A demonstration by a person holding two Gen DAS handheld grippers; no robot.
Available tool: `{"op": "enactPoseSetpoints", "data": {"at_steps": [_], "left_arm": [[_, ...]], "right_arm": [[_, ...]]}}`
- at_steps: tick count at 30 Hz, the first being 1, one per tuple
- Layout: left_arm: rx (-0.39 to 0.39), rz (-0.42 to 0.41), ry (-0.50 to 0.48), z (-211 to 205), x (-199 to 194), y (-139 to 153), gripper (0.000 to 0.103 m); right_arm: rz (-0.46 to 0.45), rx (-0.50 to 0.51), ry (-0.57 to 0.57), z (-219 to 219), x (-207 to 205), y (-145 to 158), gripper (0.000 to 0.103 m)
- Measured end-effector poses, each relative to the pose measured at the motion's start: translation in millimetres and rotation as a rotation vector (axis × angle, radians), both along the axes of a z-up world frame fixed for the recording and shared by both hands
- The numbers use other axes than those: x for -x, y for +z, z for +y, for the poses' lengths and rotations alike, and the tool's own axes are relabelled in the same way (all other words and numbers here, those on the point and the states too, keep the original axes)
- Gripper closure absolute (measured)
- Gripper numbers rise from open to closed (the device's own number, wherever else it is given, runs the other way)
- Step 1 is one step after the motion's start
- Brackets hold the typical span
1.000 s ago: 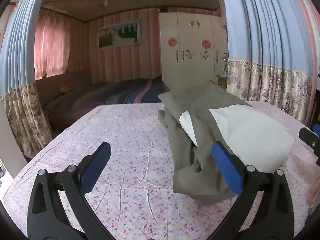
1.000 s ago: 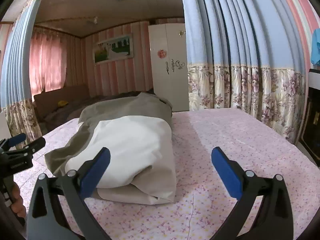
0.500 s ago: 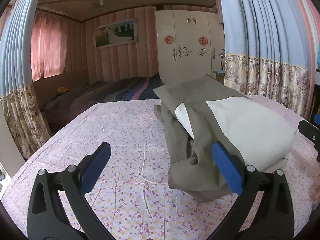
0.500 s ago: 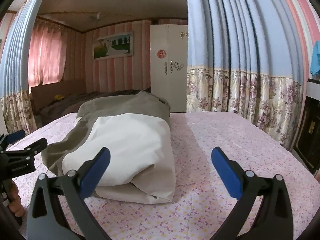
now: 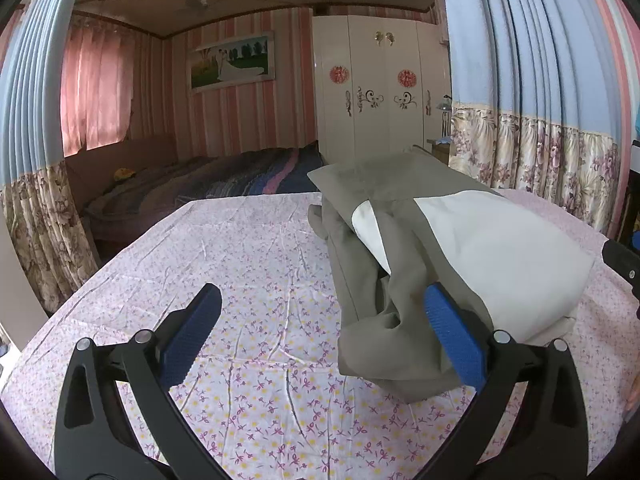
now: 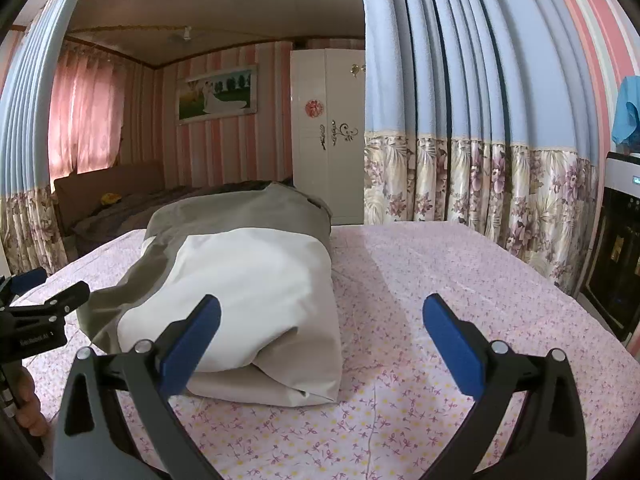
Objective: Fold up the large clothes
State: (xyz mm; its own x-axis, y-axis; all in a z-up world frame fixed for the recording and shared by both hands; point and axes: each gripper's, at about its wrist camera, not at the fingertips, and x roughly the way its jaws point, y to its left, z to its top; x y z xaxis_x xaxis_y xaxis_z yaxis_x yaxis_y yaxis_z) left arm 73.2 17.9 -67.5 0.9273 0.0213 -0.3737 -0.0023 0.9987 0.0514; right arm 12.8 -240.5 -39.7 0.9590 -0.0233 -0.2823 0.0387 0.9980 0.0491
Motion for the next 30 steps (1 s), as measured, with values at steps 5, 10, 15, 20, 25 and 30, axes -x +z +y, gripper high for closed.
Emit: {"op": "enactPoseSetpoints", "data": {"at_steps": [5,10,15,20,25,30], "left_arm": [[0.000,0.015,-0.002,-0.2,-2.4,-1.0,0.003],[-0.001,0.015,-0.001,0.0,-2.6,-1.0,0.003],[-0.001,0.019,-0.003,-1.0,-3.1,-1.9,0.003],[-0.002,0.022,-0.006,-2.0,-3.1,-2.6,0.003],[-0.001,0.022,-0.006,-1.3,-3.2,-2.9,0.003],[-0.007,0.015,-0.010,-0.9,-2.5,-2.9,0.003]], "right_arm": [[0.002,0.006,-0.001,0.4,0.4,0.2,0.002],[0.004,0.004,0.001,-0.8,1.6,-0.4,0.002],[0.004,0.007,0.000,0.5,1.5,-0.5,0.002],[0.005,0.006,0.001,0.0,1.2,-0.5,0.002],[0.005,0.007,0.001,0.2,1.2,-0.3,0.002],[0.005,0.007,0.001,0.1,1.2,-0.2,0.002]]}}
